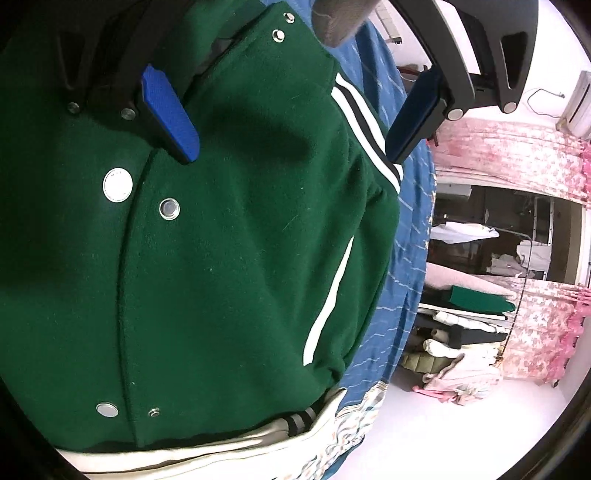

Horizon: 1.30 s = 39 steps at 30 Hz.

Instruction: Fold large clothes

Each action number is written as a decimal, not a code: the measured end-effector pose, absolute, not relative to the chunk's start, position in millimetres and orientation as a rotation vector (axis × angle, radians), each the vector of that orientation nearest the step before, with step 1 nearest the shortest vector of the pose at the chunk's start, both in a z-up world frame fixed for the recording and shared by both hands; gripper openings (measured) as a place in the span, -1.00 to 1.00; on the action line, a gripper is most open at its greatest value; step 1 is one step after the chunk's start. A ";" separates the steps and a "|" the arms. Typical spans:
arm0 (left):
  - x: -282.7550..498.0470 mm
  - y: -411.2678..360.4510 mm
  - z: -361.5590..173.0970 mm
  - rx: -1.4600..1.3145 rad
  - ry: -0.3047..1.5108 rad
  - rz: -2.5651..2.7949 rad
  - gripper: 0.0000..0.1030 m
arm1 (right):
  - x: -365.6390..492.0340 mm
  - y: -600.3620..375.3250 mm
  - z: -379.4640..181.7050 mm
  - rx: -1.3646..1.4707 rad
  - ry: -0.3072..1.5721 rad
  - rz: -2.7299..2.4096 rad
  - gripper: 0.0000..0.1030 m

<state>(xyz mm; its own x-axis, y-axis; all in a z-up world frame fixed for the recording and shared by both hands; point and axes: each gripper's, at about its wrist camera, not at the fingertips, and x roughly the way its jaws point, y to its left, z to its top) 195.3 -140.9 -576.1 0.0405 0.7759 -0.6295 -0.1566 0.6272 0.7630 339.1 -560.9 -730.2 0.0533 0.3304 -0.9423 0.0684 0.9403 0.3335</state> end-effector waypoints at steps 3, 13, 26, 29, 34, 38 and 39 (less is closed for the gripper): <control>192.9 -164.9 -561.7 0.608 1.336 0.786 1.00 | 334.3 -560.3 -723.1 0.282 1.550 0.232 -0.12; 117.7 -311.5 -507.8 0.881 1.231 0.609 1.00 | 271.6 -638.1 -679.7 0.254 1.638 0.167 0.41; 90.8 -416.4 -594.4 1.119 1.211 0.459 1.00 | 225.1 -745.5 -674.6 0.382 1.688 -0.038 0.41; 113.6 -394.5 -596.1 1.034 1.236 0.558 1.00 | 228.1 -745.1 -676.2 0.396 1.686 -0.023 0.41; 142.2 -363.5 -594.7 0.922 1.278 0.680 1.00 | 237.3 -737.5 -675.3 0.426 1.686 0.039 0.41; 151.1 -339.8 -580.1 0.848 1.260 0.686 0.61 | 262.4 -719.1 -683.4 0.465 1.666 0.150 0.41; 151.9 -334.9 -572.9 0.823 1.254 0.667 0.24 | 269.5 -714.4 -685.5 0.469 1.652 0.184 0.41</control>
<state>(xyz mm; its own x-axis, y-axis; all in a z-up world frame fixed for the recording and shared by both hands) 151.9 -334.9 -572.9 0.1988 0.8153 -0.5438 0.0050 0.5541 0.8325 269.5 -714.4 -685.5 -0.0704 0.4053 -0.9115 0.1954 0.9016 0.3859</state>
